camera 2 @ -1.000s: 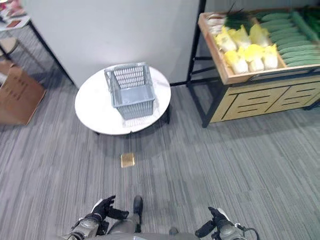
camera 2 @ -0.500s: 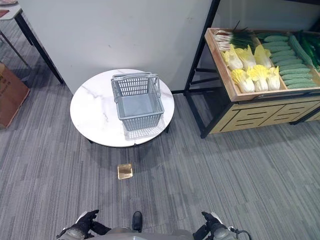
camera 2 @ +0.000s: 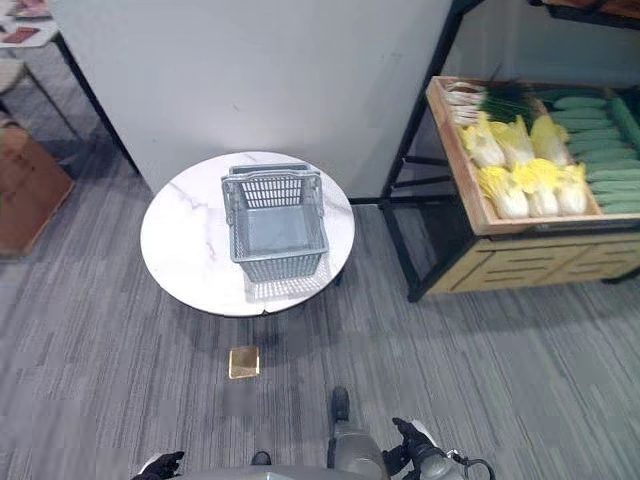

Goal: Get the vegetables into the basket

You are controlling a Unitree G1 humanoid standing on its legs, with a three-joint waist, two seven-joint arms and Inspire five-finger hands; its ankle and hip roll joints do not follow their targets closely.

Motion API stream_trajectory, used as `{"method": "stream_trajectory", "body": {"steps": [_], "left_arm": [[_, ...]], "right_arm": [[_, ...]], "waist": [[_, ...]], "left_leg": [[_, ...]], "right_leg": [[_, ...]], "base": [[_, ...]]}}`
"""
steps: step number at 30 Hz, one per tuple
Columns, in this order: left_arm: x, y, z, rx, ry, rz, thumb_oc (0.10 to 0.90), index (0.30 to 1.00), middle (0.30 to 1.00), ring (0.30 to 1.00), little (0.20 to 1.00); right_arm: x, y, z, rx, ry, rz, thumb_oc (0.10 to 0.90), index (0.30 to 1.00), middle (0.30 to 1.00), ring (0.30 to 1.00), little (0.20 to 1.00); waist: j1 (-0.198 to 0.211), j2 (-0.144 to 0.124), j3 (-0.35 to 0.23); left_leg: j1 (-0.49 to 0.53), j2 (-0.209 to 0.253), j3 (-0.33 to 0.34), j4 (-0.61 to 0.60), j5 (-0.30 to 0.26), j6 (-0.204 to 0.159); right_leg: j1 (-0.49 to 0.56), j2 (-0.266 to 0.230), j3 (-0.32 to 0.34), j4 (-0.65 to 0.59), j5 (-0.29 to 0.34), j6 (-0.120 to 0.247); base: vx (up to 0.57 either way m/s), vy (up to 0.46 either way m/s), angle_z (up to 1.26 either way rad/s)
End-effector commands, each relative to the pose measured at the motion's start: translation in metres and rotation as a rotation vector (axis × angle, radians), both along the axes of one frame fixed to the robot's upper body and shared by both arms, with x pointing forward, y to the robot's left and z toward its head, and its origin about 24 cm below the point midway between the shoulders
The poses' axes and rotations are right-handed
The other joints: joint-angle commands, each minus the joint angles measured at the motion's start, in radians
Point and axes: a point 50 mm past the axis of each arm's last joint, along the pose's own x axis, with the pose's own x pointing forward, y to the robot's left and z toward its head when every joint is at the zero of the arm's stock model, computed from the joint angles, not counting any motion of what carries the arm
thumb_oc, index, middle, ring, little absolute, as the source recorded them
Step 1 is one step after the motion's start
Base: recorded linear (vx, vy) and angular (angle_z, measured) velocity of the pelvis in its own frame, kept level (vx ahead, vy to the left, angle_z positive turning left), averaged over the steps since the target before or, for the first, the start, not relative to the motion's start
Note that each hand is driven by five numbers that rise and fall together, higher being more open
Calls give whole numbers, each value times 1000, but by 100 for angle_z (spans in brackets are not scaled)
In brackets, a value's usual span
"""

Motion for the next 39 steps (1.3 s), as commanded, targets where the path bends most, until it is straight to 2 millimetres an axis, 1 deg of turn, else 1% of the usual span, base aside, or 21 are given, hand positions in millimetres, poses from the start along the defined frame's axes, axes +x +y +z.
{"method": "stream_trajectory", "body": {"steps": [1, 3, 5, 6, 10, 11, 15, 16, 17, 19, 21, 23, 26, 27, 30, 32, 33, 34, 35, 37, 39], "left_arm": [[18, 3, 4, 7, -53, -19, 900, 1000, 1000, 1000, 1000], [29, -3, 5, -2, -97, -43, 900, 1000, 1000, 1000, 1000], [36, -4, 6, -4, -135, 9, 900, 1000, 1000, 1000, 1000], [36, -4, 6, -4, -135, 9, 900, 1000, 1000, 1000, 1000], [45, -8, 7, -20, -171, 28, 900, 1000, 1000, 1000, 1000], [47, -10, 7, -24, -178, 18, 900, 1000, 1000, 1000, 1000], [49, -18, 6, -18, -174, -78, 900, 1000, 1000, 1000, 1000], [50, -21, 6, -12, -174, -110, 900, 1000, 1000, 1000, 1000], [50, -22, 6, -10, -176, -118, 900, 1000, 1000, 1000, 1000], [49, -24, 5, -14, -168, -141, 900, 1000, 1000, 1000, 1000], [48, -23, 5, -12, -160, -143, 900, 1000, 1000, 1000, 1000], [49, -25, 5, -9, -157, -177, 900, 1000, 1000, 1000, 1000], [51, -21, 6, -3, -152, -194, 900, 1000, 1000, 1000, 1000], [51, -19, 6, -2, -149, -196, 900, 1000, 1000, 1000, 1000], [51, -16, 7, 4, -147, -201, 900, 1000, 1000, 1000, 1000], [52, -9, 9, 19, -149, -188, 900, 1000, 1000, 1000, 1000], [52, -9, 9, 20, -151, -188, 900, 1000, 1000, 1000, 1000], [52, -5, 10, 27, -148, -181, 900, 1000, 1000, 1000, 1000], [51, -4, 10, 30, -145, -180, 900, 1000, 1000, 1000, 1000], [49, -2, 10, 35, -140, -176, 900, 1000, 1000, 1000, 1000], [48, -1, 10, 34, -134, -176, 900, 1000, 1000, 1000, 1000]], "right_arm": [[16, 11, 4, 49, -65, 54, 900, 1000, 1000, 1000, 1000], [17, 1, 6, 24, -77, 23, 900, 1000, 1000, 1000, 1000], [11, -10, 6, 7, -73, -49, 900, 1000, 1000, 1000, 1000], [11, -10, 6, 7, -74, -49, 900, 1000, 1000, 1000, 1000], [-1, -20, 5, -25, -39, -81, 900, 1000, 1000, 1000, 1000], [-4, -23, 5, -36, -30, -93, 900, 1000, 1000, 1000, 1000], [-10, -33, 5, -69, -11, -126, 900, 1000, 1000, 1000, 1000], [-9, -36, 7, -85, -18, -125, 900, 1000, 1000, 1000, 1000], [-8, -36, 7, -86, -23, -126, 900, 1000, 1000, 1000, 1000], [-5, -35, 8, -83, -32, -126, 900, 1000, 1000, 1000, 1000], [-4, -35, 7, -82, -31, -124, 900, 1000, 1000, 1000, 1000], [-7, -34, 6, -84, -17, -126, 900, 1000, 1000, 1000, 1000], [-7, -31, 5, -77, -10, -129, 900, 1000, 1000, 1000, 1000], [-6, -27, 4, -67, -3, -117, 900, 1000, 1000, 1000, 1000], [-3, -22, 3, -60, -1, -91, 900, 1000, 1000, 1000, 1000], [-1, -16, 2, -43, -3, -75, 900, 1000, 1000, 1000, 1000], [1, -14, 3, -43, -8, -65, 900, 1000, 1000, 1000, 1000], [4, -12, 3, -41, -14, -51, 900, 1000, 1000, 1000, 1000], [5, -11, 3, -43, -16, -46, 900, 1000, 1000, 1000, 1000], [6, -11, 3, -41, -21, -40, 900, 1000, 1000, 1000, 1000], [7, -10, 3, -39, -21, -39, 900, 1000, 1000, 1000, 1000]], "waist": [[-7, -14, -5], [-6, 4, -9], [-3, 13, -4], [-4, 13, -3], [1, 11, 5], [0, 11, 8], [1, 10, 4], [7, 24, 2], [7, 33, 2], [9, 40, 3], [10, 42, 0], [6, 43, -6], [3, 28, -8], [3, 18, -6], [8, 7, -5], [12, -8, -1], [17, -11, 3], [28, -8, 10], [31, -7, 11], [34, -11, 8], [33, -13, 4]], "left_leg": [[-46, 23, 4, 100, -52, -51], [-59, 45, -19, 124, -13, -72], [-83, 49, -43, 176, 31, -91], [-84, 49, -44, 176, 30, -91], [-123, 34, -66, 275, 85, -105], [-140, 38, -56, 262, 93, -104], [-219, 67, -2, 146, 63, -96], [-241, 87, -5, 85, 93, -101], [-250, 95, 0, 70, 115, -106], [-253, 97, 2, 60, 128, -106], [-243, 94, 7, 51, 121, -103], [-229, 81, 27, 35, 115, -92], [-211, 44, 58, 37, 86, -64], [-202, 21, 81, 38, 70, -48], [-197, 4, 95, 36, 59, -34], [-192, -21, 102, 36, 50, -18], [-186, -30, 102, 32, 46, -6], [-180, -29, 112, 24, 47, 1], [-174, -29, 113, 20, 47, 2], [-156, -33, 114, 4, 50, 2], [-152, -36, 110, 2, 48, 3]], "right_leg": [[-3, -30, 8, 71, -55, 62], [6, -13, -12, 84, -84, 43], [20, -6, -29, 95, -107, 26], [20, -6, -30, 95, -107, 26], [65, -7, -38, 84, -125, 4], [76, -15, -42, 75, -125, 7], [108, -53, -49, 39, -130, 32], [115, -57, -33, 36, -137, 38], [118, -58, -26, 38, -141, 40], [119, -63, 1, 46, -146, 47], [119, -64, 12, 48, -146, 51], [126, -84, 20, 43, -136, 64], [120, -119, 51, 42, -101, 92], [113, -146, 66, 37, -70, 111], [104, -158, 79, 37, -42, 120], [93, -176, 87, 45, 8, 132], [83, -182, 82, 68, 20, 133], [72, -180, 41, 123, 4, 131], [72, -178, 26, 135, 0, 127], [75, -172, 1, 119, -1, 126], [72, -161, 5, 99, -5, 124]], "base": [[110, -212, 17], [131, -235, 18], [108, -205, 29], [78, -145, 25], [70, -69, 20], [51, 6, 19], [92, 87, 24], [133, 219, 28], [100, 181, 17], [92, 209, -29], [79, 251, -61], [63, 275, -58], [51, 309, -11], [39, 396, -5], [11, 228, -12], [-1, 271, -32], [-35, 347, -11], [-22, 267, -16], [-17, 136, -26], [48, 65, -15], [54, 25, -2]]}}
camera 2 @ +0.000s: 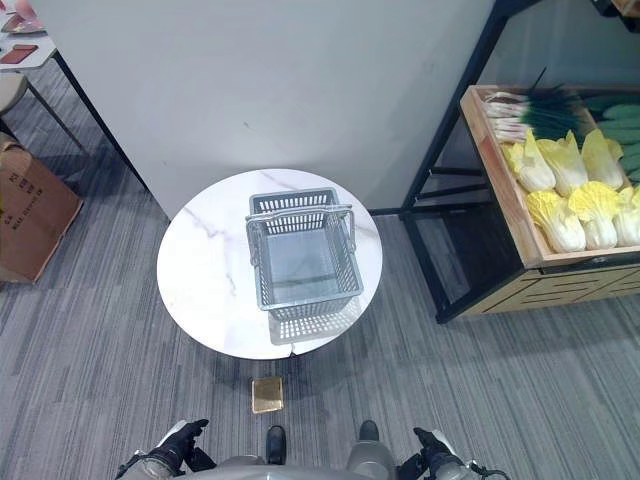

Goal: Get the vegetables into the basket

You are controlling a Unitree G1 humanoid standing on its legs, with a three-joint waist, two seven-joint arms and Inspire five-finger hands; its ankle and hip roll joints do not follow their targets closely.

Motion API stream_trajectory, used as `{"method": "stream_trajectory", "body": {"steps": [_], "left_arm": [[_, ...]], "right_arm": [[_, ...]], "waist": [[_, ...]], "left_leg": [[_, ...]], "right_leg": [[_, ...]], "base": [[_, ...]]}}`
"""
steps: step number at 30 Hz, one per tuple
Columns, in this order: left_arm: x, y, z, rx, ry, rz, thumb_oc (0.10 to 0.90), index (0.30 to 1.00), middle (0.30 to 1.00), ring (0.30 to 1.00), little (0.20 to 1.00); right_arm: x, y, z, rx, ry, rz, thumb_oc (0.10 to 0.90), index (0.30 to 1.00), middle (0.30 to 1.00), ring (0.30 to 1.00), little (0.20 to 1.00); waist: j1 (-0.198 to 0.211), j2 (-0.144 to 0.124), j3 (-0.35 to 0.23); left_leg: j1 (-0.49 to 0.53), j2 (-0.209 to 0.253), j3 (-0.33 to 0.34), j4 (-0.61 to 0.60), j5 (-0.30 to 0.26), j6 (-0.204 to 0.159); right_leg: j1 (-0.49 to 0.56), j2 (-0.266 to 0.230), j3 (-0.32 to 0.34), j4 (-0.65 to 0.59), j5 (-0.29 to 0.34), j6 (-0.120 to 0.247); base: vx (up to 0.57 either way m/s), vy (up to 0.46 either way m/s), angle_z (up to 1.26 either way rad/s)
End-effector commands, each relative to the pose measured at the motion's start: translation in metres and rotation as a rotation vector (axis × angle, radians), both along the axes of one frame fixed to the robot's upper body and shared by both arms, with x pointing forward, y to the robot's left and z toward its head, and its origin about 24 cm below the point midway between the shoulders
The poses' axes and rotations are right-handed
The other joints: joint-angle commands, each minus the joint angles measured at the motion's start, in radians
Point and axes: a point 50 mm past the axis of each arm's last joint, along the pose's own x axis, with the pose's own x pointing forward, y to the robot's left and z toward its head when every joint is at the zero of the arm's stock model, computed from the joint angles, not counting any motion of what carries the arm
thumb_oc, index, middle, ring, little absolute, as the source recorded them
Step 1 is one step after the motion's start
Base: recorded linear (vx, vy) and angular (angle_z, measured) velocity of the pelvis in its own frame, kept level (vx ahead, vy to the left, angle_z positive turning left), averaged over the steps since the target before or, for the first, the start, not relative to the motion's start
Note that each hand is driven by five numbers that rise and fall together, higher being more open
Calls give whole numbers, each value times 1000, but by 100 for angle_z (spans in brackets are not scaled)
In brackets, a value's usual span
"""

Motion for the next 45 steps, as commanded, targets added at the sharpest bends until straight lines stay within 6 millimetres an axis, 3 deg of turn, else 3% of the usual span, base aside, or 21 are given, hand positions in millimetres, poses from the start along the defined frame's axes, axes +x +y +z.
{"method": "stream_trajectory", "body": {"steps": [1, 10, 12, 13, 15, 17, 18, 19, 20, 21, 25, 26, 27, 28, 29, 30, 33, 37, 38, 42, 45], "left_arm": [[8, 3, 3, 1, -26, 22, 900, 1000, 1000, 1000, 1000], [16, 2, 5, 49, -55, -76, 900, 1000, 1000, 1000, 1000], [21, 0, 7, 95, -71, -180, 900, 1000, 1000, 1000, 1000], [22, 2, 8, 138, -87, -234, 900, 1000, 1000, 1000, 1000], [22, 4, 9, 152, -94, -233, 900, 1000, 1000, 1000, 1000], [22, 7, 10, 176, -114, -230, 900, 1000, 1000, 1000, 1000], [17, 2, 8, 175, -117, -269, 900, 1000, 1000, 1000, 1000], [17, 2, 8, 174, -117, -270, 900, 1000, 1000, 1000, 1000], [7, -1, 5, 158, -92, -274, 900, 1000, 1000, 1000, 1000], [-4, -6, 1, 126, -64, -225, 900, 1000, 1000, 1000, 1000], [-10, -10, -2, 106, -50, -211, 900, 1000, 1000, 1000, 1000], [-12, -10, -3, 96, -33, -207, 900, 1000, 1000, 1000, 1000], [-12, -11, -3, 94, -34, -206, 900, 1000, 1000, 1000, 1000], [-15, -11, -4, 80, -17, -201, 900, 1000, 1000, 1000, 1000], [-15, -11, -4, 80, -17, -201, 900, 1000, 1000, 1000, 1000], [-17, -12, -4, 67, -8, -198, 900, 1000, 1000, 1000, 1000], [-17, -10, -4, 54, -13, -114, 900, 1000, 1000, 1000, 1000], [-16, -11, -4, 39, -20, -82, 900, 1000, 1000, 1000, 1000], [-14, -14, -5, 33, -29, -79, 900, 1000, 1000, 1000, 1000], [-11, -16, -4, 28, -41, -73, 900, 1000, 1000, 1000, 1000], [0, -13, -1, 42, -75, -64, 900, 1000, 1000, 1000, 1000]], "right_arm": [[26, 2, 6, -2, -70, 64, 900, 1000, 1000, 1000, 1000], [25, -4, 8, -35, -75, 59, 900, 1000, 1000, 1000, 1000], [30, -10, 11, -63, -106, 48, 900, 1000, 1000, 1000, 1000], [39, -23, 18, -117, -160, 13, 900, 1000, 1000, 1000, 1000], [43, -31, 22, -145, -190, -20, 900, 1000, 1000, 1000, 1000], [59, -51, 37, -206, -288, -92, 900, 1000, 1000, 1000, 1000], [92, -67, 64, -289, -459, -56, 900, 1000, 1000, 1000, 1000], [92, -67, 64, -291, -458, -56, 900, 1000, 1000, 1000, 1000], [118, -73, 91, -339, -604, 15, 900, 1000, 1000, 1000, 1000], [160, -63, 151, -425, -898, 254, 900, 1000, 1000, 1000, 1000], [171, -56, 172, -442, -972, 372, 900, 1000, 1000, 1000, 1000], [194, -36, 214, -455, -1115, 557, 900, 1000, 1000, 1000, 1000], [195, -36, 215, -455, -1114, 559, 900, 1000, 1000, 1000, 1000], [212, -17, 242, -456, -1189, 691, 900, 1000, 1000, 1000, 1000], [213, -17, 242, -456, -1189, 691, 900, 1000, 1000, 1000, 1000], [226, 7, 262, -441, -1255, 808, 900, 1000, 1000, 1000, 1000], [246, 61, 294, -368, -1372, 985, 900, 1000, 1000, 1000, 1000], [255, 87, 308, -328, -1423, 1038, 900, 1000, 1000, 1000, 1000], [266, 102, 318, -338, -1439, 1056, 900, 1000, 1000, 1000, 1000], [276, 108, 324, -361, -1441, 1040, 900, 1000, 1000, 1000, 1000], [295, 108, 337, -417, -1430, 973, 900, 1000, 1000, 1000, 1000]], "waist": [[11, -2, 15], [26, -7, -10], [27, -8, -15], [28, -10, -18], [28, -10, -20], [26, -10, -26], [20, -11, -30], [21, -9, -30], [17, -9, -33], [5, -9, -37], [7, -7, -44], [17, -10, -50], [15, -9, -49], [28, -12, -53], [28, -12, -53], [46, -14, -54], [67, -20, -49], [84, -24, -38], [103, -29, -21], [114, -33, -6], [134, -38, 24]], "left_leg": [[-36, 38, -16, 28, -40, -44], [-21, 56, -28, 13, -33, -71], [-22, 68, -35, 7, -28, -82], [-23, 81, -42, 2, -24, -92], [-24, 86, -46, 2, -23, -96], [-23, 92, -49, 2, -22, -101], [-22, 97, -49, 2, -22, -103], [-21, 97, -48, 2, -22, -103], [-19, 101, -42, 2, -22, -104], [-15, 104, -34, 2, -25, -105], [-14, 106, -33, 2, -27, -106], [-14, 109, -35, 2, -26, -107], [-14, 109, -36, 2, -27, -107], [-14, 110, -36, 2, -27, -108], [-14, 110, -36, 2, -27, -108], [-9, 112, -36, 2, -32, -110], [-22, 114, -41, 2, -24, -113], [-33, 115, -47, 2, -19, -115], [-49, 116, -56, 2, -10, -117], [-68, 118, -65, 2, -1, -119], [-108, 118, -78, 2, 16, -122]], "right_leg": [[2, 9, 36, -91, 123, 47], [61, 34, 22, -202, 91, 36], [72, 41, 15, -214, 83, 33], [78, 49, 6, -221, 76, 32], [82, 52, 1, -224, 74, 32], [86, 57, -1, -226, 72, 31], [86, 59, 3, -226, 69, 32], [87, 60, 3, -226, 69, 32], [86, 63, 11, -224, 67, 33], [83, 66, 18, -222, 66, 35], [86, 68, 18, -223, 65, 36], [90, 68, 15, -228, 64, 36], [91, 68, 15, -229, 64, 36], [95, 69, 9, -234, 63, 37], [96, 69, 9, -234, 63, 37], [102, 70, 6, -236, 60, 38], [98, 69, 1, -242, 63, 36], [95, 69, -6, -242, 63, 35], [87, 71, -11, -242, 65, 32], [75, 71, -16, -242, 69, 29], [44, 74, -21, -242, 79, 27]], "base": [[0, 0, 0], [44, -83, 15], [30, -120, 0], [45, -157, 2], [37, -94, 6], [48, -66, 3], [41, -47, -1], [45, -26, -6], [51, 8, -7], [69, 12, -8], [31, 1, -20], [0, 0, 0], [37, -20, 11], [15, -12, 3], [29, -18, 3], [10, -10, 9], [-12, -15, -3], [-32, -17, 11], [-49, -17, 18], [-61, -19, 15], [-68, -22, 13]]}}
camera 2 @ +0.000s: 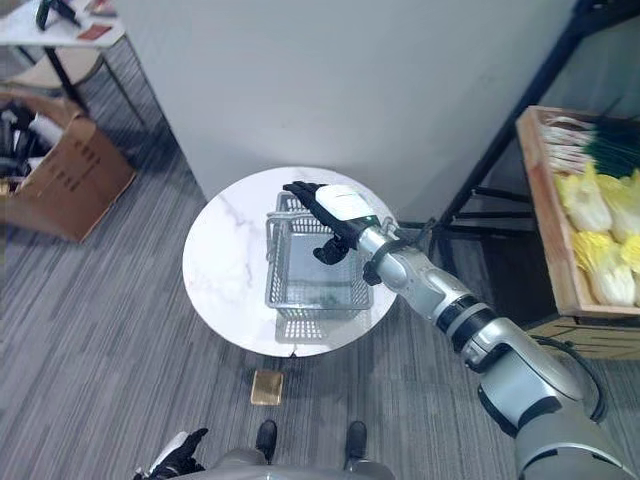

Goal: Get the vegetables into the basket

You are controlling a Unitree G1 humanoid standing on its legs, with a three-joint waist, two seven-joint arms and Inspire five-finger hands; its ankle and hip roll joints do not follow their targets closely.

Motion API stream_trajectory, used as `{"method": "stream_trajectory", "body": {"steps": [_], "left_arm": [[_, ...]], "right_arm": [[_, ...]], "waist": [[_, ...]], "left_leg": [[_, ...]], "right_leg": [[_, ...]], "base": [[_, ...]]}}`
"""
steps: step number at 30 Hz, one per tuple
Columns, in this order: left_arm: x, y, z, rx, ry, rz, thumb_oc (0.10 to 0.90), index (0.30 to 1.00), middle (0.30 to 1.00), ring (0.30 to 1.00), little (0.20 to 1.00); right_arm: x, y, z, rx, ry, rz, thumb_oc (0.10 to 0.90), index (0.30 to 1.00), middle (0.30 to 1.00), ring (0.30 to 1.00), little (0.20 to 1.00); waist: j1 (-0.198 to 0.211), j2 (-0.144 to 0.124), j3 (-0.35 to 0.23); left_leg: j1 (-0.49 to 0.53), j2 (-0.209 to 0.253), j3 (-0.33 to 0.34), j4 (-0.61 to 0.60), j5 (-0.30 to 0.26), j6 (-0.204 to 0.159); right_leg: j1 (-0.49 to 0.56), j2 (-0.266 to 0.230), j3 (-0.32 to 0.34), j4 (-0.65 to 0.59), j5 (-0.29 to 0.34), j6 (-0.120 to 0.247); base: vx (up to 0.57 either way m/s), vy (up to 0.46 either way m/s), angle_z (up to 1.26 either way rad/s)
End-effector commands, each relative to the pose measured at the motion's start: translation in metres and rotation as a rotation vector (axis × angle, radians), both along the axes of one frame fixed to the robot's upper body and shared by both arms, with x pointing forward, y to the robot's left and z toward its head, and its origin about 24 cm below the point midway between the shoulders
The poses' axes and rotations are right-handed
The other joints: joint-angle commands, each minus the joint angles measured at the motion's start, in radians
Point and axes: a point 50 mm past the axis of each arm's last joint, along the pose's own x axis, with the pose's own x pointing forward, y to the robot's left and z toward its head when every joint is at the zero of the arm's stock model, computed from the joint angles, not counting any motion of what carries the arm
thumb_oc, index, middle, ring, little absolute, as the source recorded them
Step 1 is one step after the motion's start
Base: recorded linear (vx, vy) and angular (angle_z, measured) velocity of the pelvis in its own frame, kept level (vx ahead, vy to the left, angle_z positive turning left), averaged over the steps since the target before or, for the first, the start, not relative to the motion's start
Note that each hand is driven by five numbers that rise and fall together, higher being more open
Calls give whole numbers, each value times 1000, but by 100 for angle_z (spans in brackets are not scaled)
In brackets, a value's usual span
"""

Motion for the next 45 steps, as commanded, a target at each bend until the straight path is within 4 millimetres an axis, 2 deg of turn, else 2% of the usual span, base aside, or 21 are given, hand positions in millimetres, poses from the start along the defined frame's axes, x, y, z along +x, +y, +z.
{"method": "stream_trajectory", "body": {"steps": [1, 6, 9, 13, 18, 23, 24, 25, 28, 31, 32, 39, 40, 41, 45], "left_arm": [[21, -2, 4, 1, -52, 6, 900, 1000, 1000, 1000, 1000], [36, 0, 8, 17, -101, -3, 900, 1000, 1000, 1000, 1000], [40, 1, 10, 23, -116, -5, 900, 1000, 1000, 1000, 1000], [51, 1, 14, 37, -159, -6, 900, 1000, 1000, 1000, 1000], [55, 1, 15, 38, -174, 15, 900, 1000, 1000, 1000, 1000], [59, 2, 17, 46, -186, 12, 900, 1000, 1000, 1000, 1000], [59, 2, 17, 46, -186, 12, 900, 1000, 1000, 1000, 1000], [61, 2, 17, 45, -191, 13, 900, 1000, 1000, 1000, 1000], [63, 0, 17, 44, -197, 6, 900, 1000, 1000, 1000, 1000], [66, -1, 18, 44, -204, -7, 900, 1000, 1000, 1000, 1000], [66, -1, 18, 44, -204, -7, 900, 1000, 1000, 1000, 1000], [62, -3, 16, 25, -176, -8, 900, 1000, 1000, 1000, 1000], [62, -3, 16, 25, -176, -9, 900, 1000, 1000, 1000, 1000], [59, -3, 15, 21, -166, 1, 900, 1000, 1000, 1000, 1000], [53, -2, 13, 13, -140, 7, 900, 1000, 1000, 1000, 1000]], "right_arm": [[31, -8, 68, 69, -206, -109, 900, 1000, 1000, 1000, 1000], [44, -6, 85, 53, -245, -165, 900, 1000, 1000, 1000, 1000], [48, -9, 89, 47, -254, -195, 900, 1000, 1000, 1000, 1000], [53, -13, 101, 123, -270, -248, 900, 1000, 1000, 1000, 1000], [55, -13, 105, 155, -276, -266, 900, 1000, 1000, 1000, 1000], [59, -10, 99, 110, -247, -284, 900, 1000, 1000, 1000, 1000], [59, -10, 99, 110, -247, -283, 845, 923, 923, 923, 923], [60, -13, 93, 85, -230, -306, 400, 300, 300, 300, 300], [61, -15, 82, 58, -199, -327, 400, 300, 300, 300, 300], [63, -29, 65, -4, -130, -392, 400, 300, 300, 300, 300], [63, -29, 65, -4, -130, -392, 400, 300, 300, 300, 300], [54, -76, 31, 28, 3, -560, 400, 300, 300, 300, 300], [54, -76, 31, 28, 3, -560, 400, 300, 300, 300, 300], [50, -89, 24, 45, 30, -604, 400, 300, 300, 300, 300], [48, -95, 24, 38, 32, -592, 400, 300, 300, 300, 300]], "waist": [[-1, -45, 38], [20, -49, 65], [26, -49, 70], [38, -50, 87], [45, -52, 95], [55, -54, 103], [55, -54, 103], [58, -53, 105], [63, -51, 107], [74, -49, 107], [73, -49, 108], [76, -38, 104], [76, -39, 104], [73, -35, 102], [65, -38, 97]], "left_leg": [[-38, 6, -1, -12, 7, -13], [-85, 4, -18, -12, 23, -15], [-94, 3, -21, -12, 26, -15], [-118, -1, -33, -12, 35, -15], [-128, -1, -36, -12, 37, -15], [-135, -4, -44, -12, 39, -14], [-135, -4, -45, -12, 39, -14], [-137, -5, -47, -12, 40, -13], [-136, -7, -48, -12, 39, -12], [-135, -10, -55, -12, 37, -10], [-135, -10, -55, -12, 37, -10], [-127, -17, -54, -12, 34, -8], [-127, -17, -54, -12, 34, -8], [-124, -18, -51, -12, 33, -8], [-111, -16, -42, -12, 30, -8]], "right_leg": [[16, -65, 30, 0, 9, 81], [-22, -60, 27, 0, 18, 78], [-29, -60, 25, 0, 18, 77], [-46, -58, 20, 0, 19, 76], [-54, -58, 18, 0, 21, 76], [-59, -58, 16, 0, 19, 74], [-59, -58, 16, 0, 19, 74], [-60, -58, 16, 0, 20, 74], [-59, -58, 17, 0, 18, 74], [-58, -61, 15, 0, 18, 75], [-58, -61, 15, 0, 18, 75], [-52, -64, 15, 0, 18, 78], [-52, -64, 15, 0, 18, 78], [-50, -66, 14, 0, 18, 78], [-43, -66, 20, 0, 19, 78]], "base": [[-72, -29, 7], [-28, -10, 3], [-4, -3, 2], [-11, -7, 5], [3, -1, 6], [-1, -1, 1], [-3, 1, 5], [7, 4, 4], [0, 0, 0], [0, 0, 0], [0, 0, 0], [-12, 7, 2], [-28, 17, 7], [0, 0, 0], [0, 0, 0]]}}
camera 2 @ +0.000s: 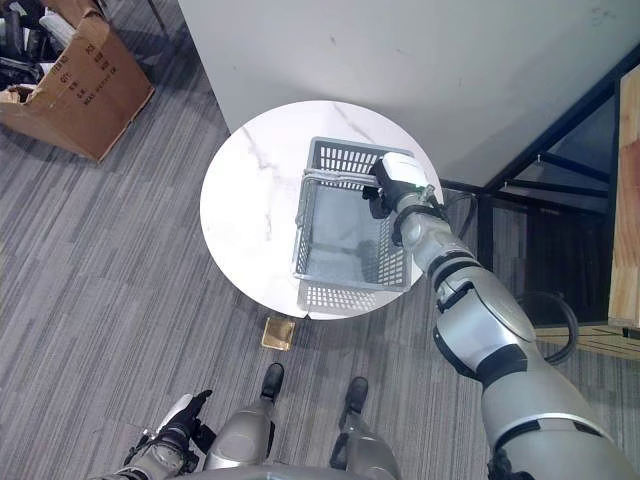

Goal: Get the vegetables into the basket

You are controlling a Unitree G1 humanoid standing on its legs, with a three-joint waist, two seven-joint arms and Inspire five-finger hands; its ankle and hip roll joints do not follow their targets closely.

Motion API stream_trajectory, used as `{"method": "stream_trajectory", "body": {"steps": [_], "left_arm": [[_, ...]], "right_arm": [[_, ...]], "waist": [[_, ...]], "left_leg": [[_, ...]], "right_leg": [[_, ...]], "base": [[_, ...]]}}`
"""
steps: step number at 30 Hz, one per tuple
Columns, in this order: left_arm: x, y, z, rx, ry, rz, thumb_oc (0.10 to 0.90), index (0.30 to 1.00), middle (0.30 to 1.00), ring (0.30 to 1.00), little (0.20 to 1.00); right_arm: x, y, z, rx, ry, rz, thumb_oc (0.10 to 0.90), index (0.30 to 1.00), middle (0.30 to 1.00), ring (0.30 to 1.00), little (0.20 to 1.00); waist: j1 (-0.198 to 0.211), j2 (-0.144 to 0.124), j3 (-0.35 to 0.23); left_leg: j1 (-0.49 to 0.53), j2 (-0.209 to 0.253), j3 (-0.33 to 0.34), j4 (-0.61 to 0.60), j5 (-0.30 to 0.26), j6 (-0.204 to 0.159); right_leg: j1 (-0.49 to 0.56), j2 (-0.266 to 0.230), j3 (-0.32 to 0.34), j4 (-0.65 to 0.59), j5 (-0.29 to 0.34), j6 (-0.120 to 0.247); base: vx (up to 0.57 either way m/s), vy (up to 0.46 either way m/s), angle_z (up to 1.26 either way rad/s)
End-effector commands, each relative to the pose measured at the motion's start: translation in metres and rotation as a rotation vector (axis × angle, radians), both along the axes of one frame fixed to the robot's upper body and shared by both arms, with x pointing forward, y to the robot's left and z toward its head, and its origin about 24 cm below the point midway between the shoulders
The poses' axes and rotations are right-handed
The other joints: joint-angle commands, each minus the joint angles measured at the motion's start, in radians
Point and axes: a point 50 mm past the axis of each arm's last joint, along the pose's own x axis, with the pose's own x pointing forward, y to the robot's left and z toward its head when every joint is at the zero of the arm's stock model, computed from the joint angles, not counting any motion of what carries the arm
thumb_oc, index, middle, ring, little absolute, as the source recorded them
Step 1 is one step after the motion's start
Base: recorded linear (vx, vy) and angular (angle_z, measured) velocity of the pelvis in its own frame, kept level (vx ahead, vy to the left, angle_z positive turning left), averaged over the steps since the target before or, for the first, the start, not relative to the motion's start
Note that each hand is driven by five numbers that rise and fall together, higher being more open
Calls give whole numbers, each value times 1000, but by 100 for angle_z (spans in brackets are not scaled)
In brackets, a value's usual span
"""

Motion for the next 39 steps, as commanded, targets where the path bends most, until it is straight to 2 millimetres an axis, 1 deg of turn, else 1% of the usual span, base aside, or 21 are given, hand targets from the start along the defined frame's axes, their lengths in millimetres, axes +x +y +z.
{"method": "stream_trajectory", "body": {"steps": [1, 3, 4, 6, 7, 8, 9, 10, 11, 13, 14, 15, 17, 18, 20, 26, 27, 30, 31, 34, 39], "left_arm": [[2, 0, 0, -10, 8, 3, 900, 1000, 1000, 1000, 1000], [-1, 1, -1, -9, 20, 9, 900, 1000, 1000, 1000, 1000], [-1, 1, -1, -9, 20, 9, 900, 1000, 1000, 1000, 1000], [-5, 4, -2, -8, 35, 18, 900, 1000, 1000, 1000, 1000], [-9, 6, -3, -6, 49, 37, 900, 1000, 1000, 1000, 1000], [-11, 7, -3, -8, 54, 45, 900, 1000, 1000, 1000, 1000], [-11, 7, -3, -8, 55, 44, 900, 1000, 1000, 1000, 1000], [-17, 9, -4, -10, 74, 65, 900, 1000, 1000, 1000, 1000], [-20, 10, -5, -9, 82, 74, 900, 1000, 1000, 1000, 1000], [-26, 12, -6, -6, 107, 83, 900, 1000, 1000, 1000, 1000], [-26, 12, -6, -6, 107, 82, 900, 1000, 1000, 1000, 1000], [-32, 13, -8, -4, 133, 77, 900, 1000, 1000, 1000, 1000], [-35, 13, -8, -8, 142, 81, 900, 1000, 1000, 1000, 1000], [-40, 14, -9, -12, 156, 88, 900, 1000, 1000, 1000, 1000], [-42, 14, -10, -13, 166, 83, 900, 1000, 1000, 1000, 1000], [-58, 15, -13, -9, 216, 78, 900, 1000, 1000, 1000, 1000], [-58, 15, -13, -9, 216, 77, 900, 1000, 1000, 1000, 1000], [-63, 16, -13, -12, 229, 85, 900, 1000, 1000, 1000, 1000], [-63, 16, -13, -12, 230, 84, 900, 1000, 1000, 1000, 1000], [-67, 16, -14, -17, 242, 87, 900, 1000, 1000, 1000, 1000], [-70, 14, -15, -43, 249, 116, 900, 1000, 1000, 1000, 1000]], "right_arm": [[-2, -24, 8, -4, -14, -48, 400, 300, 300, 300, 300], [-2, -17, 15, -6, -42, 6, 400, 300, 300, 300, 300], [-2, -17, 15, -6, -41, 6, 400, 300, 300, 300, 300], [-2, -7, 23, -13, -73, 77, 400, 300, 300, 300, 300], [-5, 6, 37, -12, -125, 172, 400, 300, 300, 300, 300], [-8, 13, 40, -4, -140, 216, 400, 300, 300, 300, 300], [-8, 13, 40, -4, -139, 215, 400, 300, 300, 300, 300], [-14, 23, 46, 12, -160, 297, 400, 300, 300, 300, 300], [-18, 29, 50, 29, -178, 338, 400, 300, 300, 300, 300], [-28, 33, 53, 71, -185, 399, 400, 300, 300, 300, 300], [-28, 33, 52, 71, -185, 398, 400, 300, 300, 300, 300], [-38, 34, 52, 117, -182, 448, 400, 300, 300, 300, 300], [-42, 34, 52, 132, -177, 469, 400, 300, 300, 300, 300], [-52, 34, 49, 175, -171, 508, 400, 300, 300, 300, 300], [-57, 32, 49, 186, -168, 519, 400, 300, 300, 300, 300], [-82, 23, 59, 231, -184, 598, 400, 300, 300, 300, 300], [-82, 23, 59, 231, -183, 597, 400, 300, 300, 300, 300], [-94, 23, 63, 218, -193, 644, 400, 300, 300, 300, 300], [-94, 22, 63, 218, -193, 643, 400, 300, 300, 300, 300], [-104, 20, 65, 143, -203, 668, 400, 300, 300, 300, 300], [-112, 8, 61, 137, -223, 629, 400, 300, 300, 300, 300]], "waist": [[-5, -37, -18], [-15, -42, -27], [-15, -42, -27], [-27, -48, -37], [-42, -52, -48], [-49, -53, -52], [-48, -53, -52], [-61, -57, -62], [-69, -57, -67], [-86, -59, -78], [-85, -59, -78], [-97, -58, -88], [-102, -56, -93], [-113, -53, -104], [-115, -51, -110], [-144, -34, -138], [-143, -34, -138], [-156, -28, -146], [-155, -28, -146], [-166, -25, -153], [-181, -22, -150]], "left_leg": [[-6, -9, 12, -38, 17, 0], [4, -7, 17, -38, 14, 0], [5, -7, 17, -38, 14, 0], [17, -4, 24, -38, 9, 0], [29, -1, 34, -38, 6, -1], [35, 0, 39, -38, 3, -1], [35, 0, 39, -38, 3, -1], [48, 3, 47, -38, -2, -2], [53, 4, 49, -38, -4, -2], [64, 7, 57, -38, -8, -3], [65, 7, 57, -38, -8, -3], [76, 8, 65, -38, -11, -3], [82, 9, 69, -38, -13, -3], [93, 10, 77, -38, -17, -3], [99, 11, 83, -38, -19, -3], [134, 11, 112, -38, -31, -4], [134, 11, 112, -38, -31, -4], [150, 9, 125, -38, -37, -1], [151, 9, 125, -38, -37, -1], [161, 8, 137, -38, -43, 1], [173, -3, 144, -38, -53, 12]], "right_leg": [[24, -59, 65, -1, 11, 78], [30, -59, 68, -1, 12, 78], [31, -59, 68, -1, 12, 78], [37, -59, 72, -1, 12, 78], [43, -58, 78, -1, 12, 78], [45, -58, 80, -1, 12, 79], [46, -58, 80, -1, 12, 79], [52, -57, 84, -1, 11, 79], [54, -57, 86, -1, 11, 79], [62, -59, 89, -1, 10, 80], [63, -59, 89, -1, 10, 80], [71, -59, 90, -1, 9, 81], [76, -59, 92, -1, 7, 82], [83, -60, 95, -1, 4, 84], [85, -60, 98, -1, 3, 85], [101, -62, 116, -1, 0, 91], [102, -62, 116, -1, 0, 91], [106, -65, 125, -1, 2, 93], [106, -65, 125, -1, 2, 93], [110, -70, 130, -1, 7, 98], [114, -82, 134, 9, 13, 106]], "base": [[0, 0, 0], [-1, -2, -2], [4, -2, -6], [6, 5, -7], [-2, 13, -9], [-8, 11, -14], [-1, 6, -20], [3, 12, -22], [4, 14, -19], [13, 12, -7], [20, 14, -10], [15, 18, -15], [11, 22, -12], [16, 28, -10], [19, 24, -8], [26, 30, -13], [14, 19, -11], [19, 24, -13], [19, 21, -15], [18, 36, -11], [-2, 59, -6]]}}
